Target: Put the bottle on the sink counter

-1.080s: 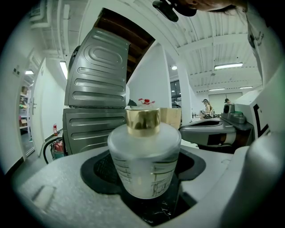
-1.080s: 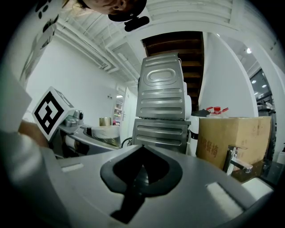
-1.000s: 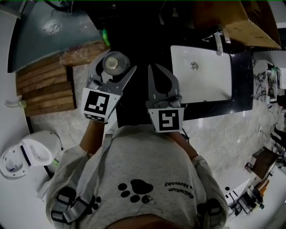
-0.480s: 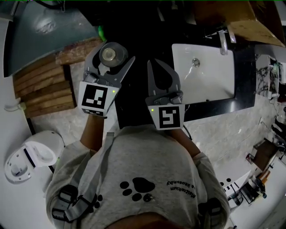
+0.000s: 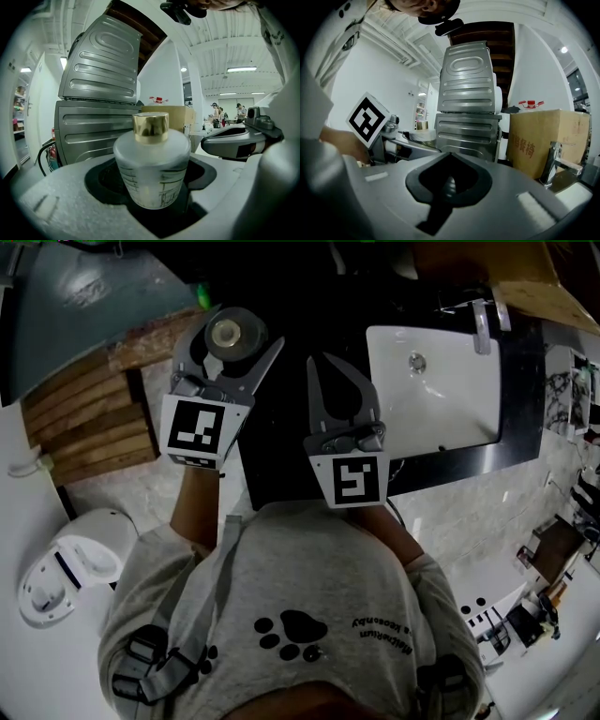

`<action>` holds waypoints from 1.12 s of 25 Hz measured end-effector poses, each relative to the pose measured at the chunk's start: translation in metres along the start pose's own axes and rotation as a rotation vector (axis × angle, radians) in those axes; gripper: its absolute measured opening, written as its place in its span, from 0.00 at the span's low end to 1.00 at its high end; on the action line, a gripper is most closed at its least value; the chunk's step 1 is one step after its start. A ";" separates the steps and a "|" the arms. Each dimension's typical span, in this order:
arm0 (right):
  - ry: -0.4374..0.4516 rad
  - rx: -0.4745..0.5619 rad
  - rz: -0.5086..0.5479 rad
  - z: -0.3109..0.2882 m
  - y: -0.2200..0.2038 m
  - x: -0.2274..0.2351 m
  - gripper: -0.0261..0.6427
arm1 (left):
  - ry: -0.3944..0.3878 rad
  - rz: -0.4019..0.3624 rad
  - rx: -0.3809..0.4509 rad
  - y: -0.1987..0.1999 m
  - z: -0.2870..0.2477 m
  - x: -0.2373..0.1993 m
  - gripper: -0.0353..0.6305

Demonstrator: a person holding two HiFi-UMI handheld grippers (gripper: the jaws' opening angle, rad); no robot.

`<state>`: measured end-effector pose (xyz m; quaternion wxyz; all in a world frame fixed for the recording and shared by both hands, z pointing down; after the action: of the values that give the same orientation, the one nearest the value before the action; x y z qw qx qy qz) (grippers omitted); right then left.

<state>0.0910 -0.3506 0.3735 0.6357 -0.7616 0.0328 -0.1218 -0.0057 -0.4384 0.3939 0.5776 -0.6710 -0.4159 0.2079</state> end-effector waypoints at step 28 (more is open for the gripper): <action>0.004 -0.061 -0.010 -0.040 -0.031 0.011 0.04 | -0.015 0.007 -0.096 -0.060 -0.051 -0.023 0.57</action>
<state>0.0891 -0.3858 0.4117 0.6114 -0.7805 0.0341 -0.1256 0.0012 -0.4881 0.4587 0.5408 -0.6979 -0.4273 0.1945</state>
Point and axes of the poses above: the fingertips, and each gripper's own axes: z backward along the fingers, x to its right, y out of its top, the point moved 5 cm from there along z, backward along the fingers, and after that the axes turned 12 degrees about -z, right-handed, at the moved point
